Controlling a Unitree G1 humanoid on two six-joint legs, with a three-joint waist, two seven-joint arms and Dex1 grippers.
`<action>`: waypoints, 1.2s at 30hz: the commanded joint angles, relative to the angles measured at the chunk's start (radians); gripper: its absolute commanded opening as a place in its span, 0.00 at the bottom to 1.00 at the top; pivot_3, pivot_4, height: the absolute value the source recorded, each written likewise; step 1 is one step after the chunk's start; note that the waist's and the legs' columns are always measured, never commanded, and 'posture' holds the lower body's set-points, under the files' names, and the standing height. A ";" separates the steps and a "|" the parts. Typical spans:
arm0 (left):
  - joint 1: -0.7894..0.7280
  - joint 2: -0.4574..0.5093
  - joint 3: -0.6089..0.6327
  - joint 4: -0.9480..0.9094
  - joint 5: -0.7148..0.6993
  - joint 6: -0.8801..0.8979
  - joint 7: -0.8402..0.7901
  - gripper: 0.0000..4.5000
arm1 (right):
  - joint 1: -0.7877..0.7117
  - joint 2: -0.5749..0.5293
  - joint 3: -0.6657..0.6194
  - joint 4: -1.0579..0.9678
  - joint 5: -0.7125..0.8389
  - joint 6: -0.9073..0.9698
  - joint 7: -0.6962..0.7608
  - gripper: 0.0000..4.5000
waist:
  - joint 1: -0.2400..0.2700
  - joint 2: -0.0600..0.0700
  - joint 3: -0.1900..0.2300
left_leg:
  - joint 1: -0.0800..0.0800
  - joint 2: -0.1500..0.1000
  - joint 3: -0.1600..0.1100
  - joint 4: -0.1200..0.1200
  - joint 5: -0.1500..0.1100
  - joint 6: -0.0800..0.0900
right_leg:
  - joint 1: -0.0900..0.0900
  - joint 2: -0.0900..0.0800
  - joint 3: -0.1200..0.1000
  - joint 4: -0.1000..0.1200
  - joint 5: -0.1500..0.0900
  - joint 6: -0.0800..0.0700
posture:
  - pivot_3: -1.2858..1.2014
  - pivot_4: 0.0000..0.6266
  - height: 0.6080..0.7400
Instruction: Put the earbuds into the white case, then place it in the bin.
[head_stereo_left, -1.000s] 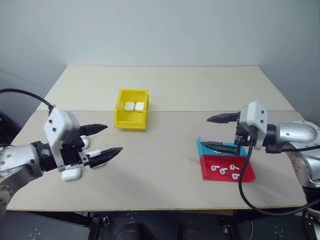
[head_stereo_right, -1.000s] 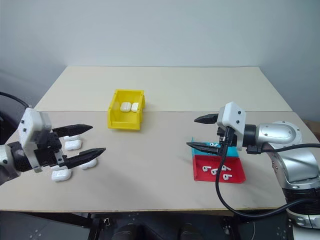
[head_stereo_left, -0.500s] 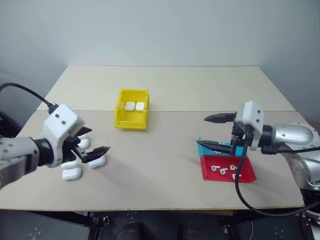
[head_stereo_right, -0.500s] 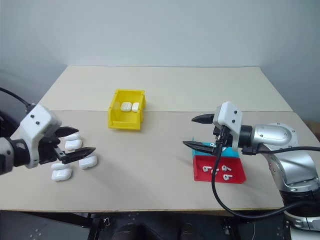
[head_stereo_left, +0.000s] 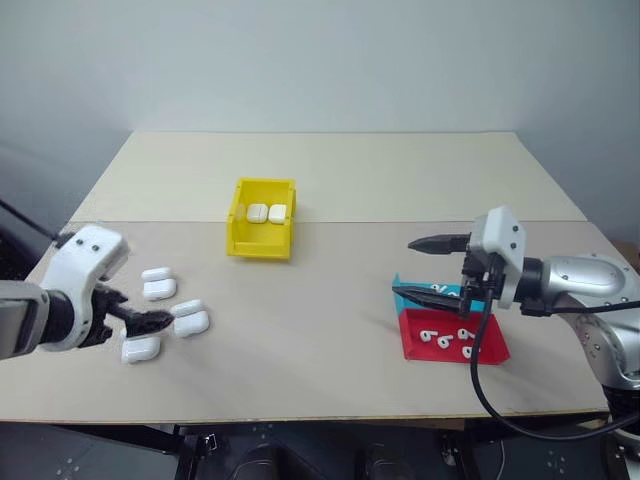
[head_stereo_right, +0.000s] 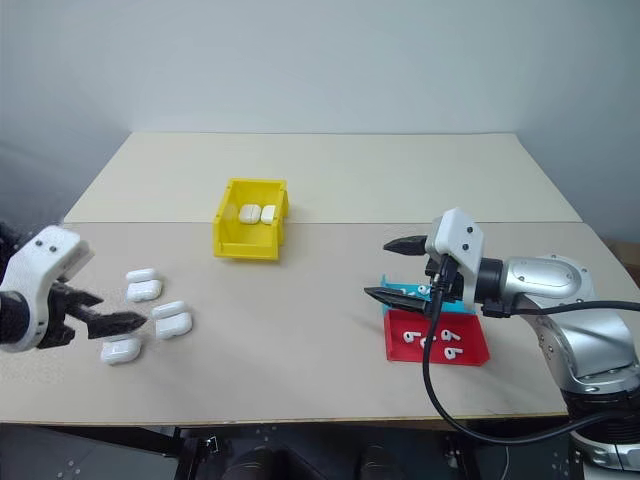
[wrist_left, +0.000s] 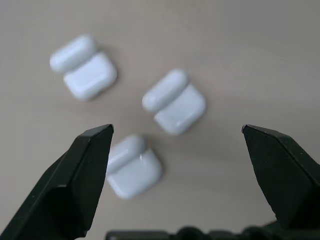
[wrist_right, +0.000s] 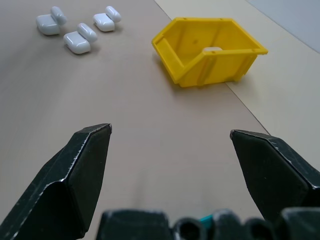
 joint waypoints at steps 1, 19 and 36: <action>0.183 0.119 0.012 0.031 -0.329 -0.213 0.293 1.00 | -0.010 -0.004 -0.017 -0.025 0.026 0.010 0.002 0.99 | 0.001 0.000 0.000 | 0.000 0.000 0.000 0.000 0.000 0.000 | 0.000 0.000 0.001 0.000 0.000 0.000 | 0.52 0.24 1.00; 0.305 0.126 -0.129 0.077 -0.374 -0.456 0.438 1.00 | -0.052 -0.033 -0.006 -0.031 0.061 0.066 0.045 0.99 | 0.008 0.000 0.000 | 0.000 -0.002 0.006 -0.001 0.000 0.000 | 0.000 -0.001 0.000 -0.001 0.000 -0.001 | 0.52 0.24 1.00; 0.056 -0.106 -0.334 0.223 -0.374 -0.426 0.643 1.00 | -0.047 -0.040 -0.018 -0.054 0.065 0.075 0.050 0.99 | 0.008 0.000 0.000 | 0.000 -0.002 0.005 -0.001 0.000 0.000 | 0.001 -0.001 -0.001 -0.001 0.000 -0.001 | 0.52 0.24 1.00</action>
